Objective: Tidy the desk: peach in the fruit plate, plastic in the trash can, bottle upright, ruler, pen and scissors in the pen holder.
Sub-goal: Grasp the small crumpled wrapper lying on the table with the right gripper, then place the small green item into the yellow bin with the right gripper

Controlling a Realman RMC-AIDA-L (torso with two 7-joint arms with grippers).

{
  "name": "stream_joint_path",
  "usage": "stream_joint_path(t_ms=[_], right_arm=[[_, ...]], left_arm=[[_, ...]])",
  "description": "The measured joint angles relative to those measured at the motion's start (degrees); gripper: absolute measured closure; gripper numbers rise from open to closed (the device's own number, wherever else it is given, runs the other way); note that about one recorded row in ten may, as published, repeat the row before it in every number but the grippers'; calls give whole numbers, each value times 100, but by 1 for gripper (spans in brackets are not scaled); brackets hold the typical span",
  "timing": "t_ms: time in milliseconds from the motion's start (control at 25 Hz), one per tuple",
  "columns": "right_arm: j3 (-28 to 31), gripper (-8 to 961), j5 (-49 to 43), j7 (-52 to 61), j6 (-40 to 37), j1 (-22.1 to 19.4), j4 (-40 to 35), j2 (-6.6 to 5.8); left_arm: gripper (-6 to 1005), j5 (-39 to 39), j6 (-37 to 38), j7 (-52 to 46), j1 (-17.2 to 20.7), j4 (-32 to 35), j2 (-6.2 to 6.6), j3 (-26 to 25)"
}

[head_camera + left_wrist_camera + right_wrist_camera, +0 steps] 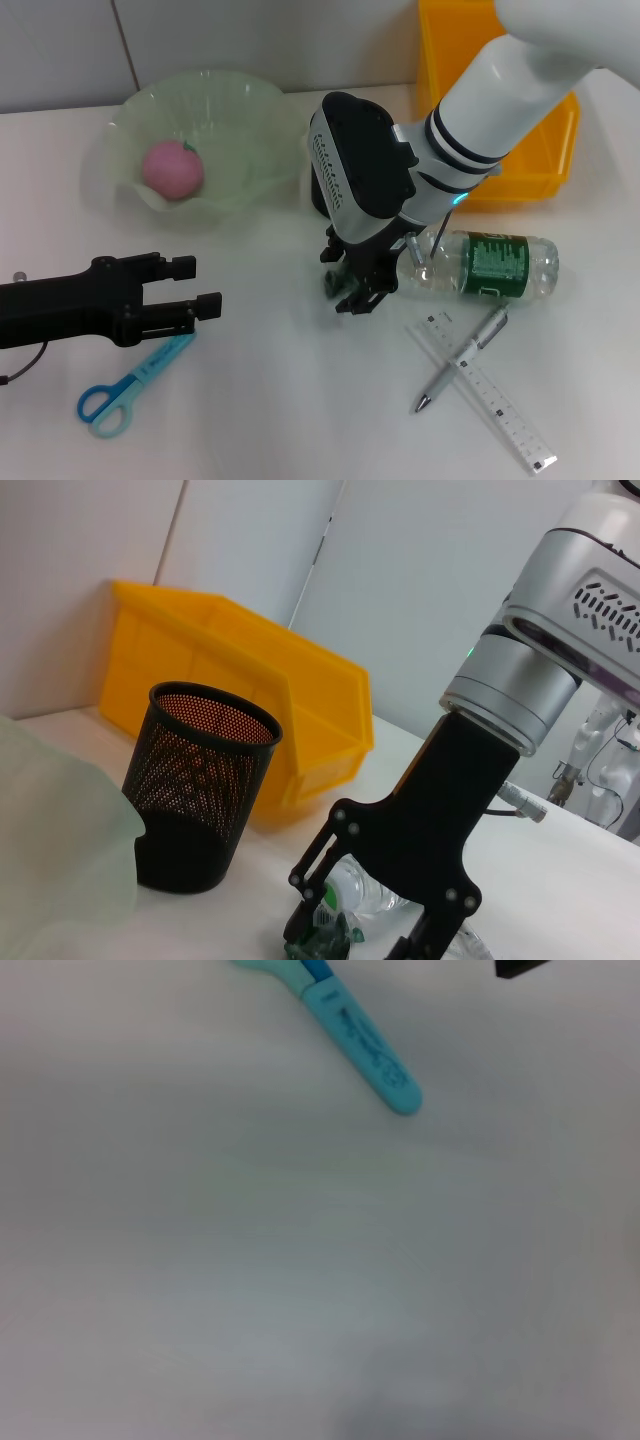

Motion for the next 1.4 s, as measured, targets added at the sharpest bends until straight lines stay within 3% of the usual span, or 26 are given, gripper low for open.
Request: stream_joint_path(t_ms=[120, 360, 800, 880, 1240, 1400], right_arm=[[-127, 287, 10, 20, 89, -33, -24, 3], [-158, 521, 54, 39, 103, -38, -47, 6], [-122, 752, 326, 153, 31, -67, -410, -2], [-72, 751, 394, 245, -2, -126, -601, -23], [1381, 748, 943, 402, -279, -677, -1910, -51], [1938, 746, 1368, 540, 220, -1030, -2386, -57]], left_arm=[[248, 0, 3, 0, 0, 0, 1, -1], [248, 0, 11, 1, 0, 0, 1, -8], [249, -2, 14, 1, 0, 0, 33, -18], [249, -3, 11, 1, 0, 0, 39, -18], [248, -8, 6, 13, 0, 0, 45, -18], [248, -10, 6, 37, -2, 0, 46, -18]])
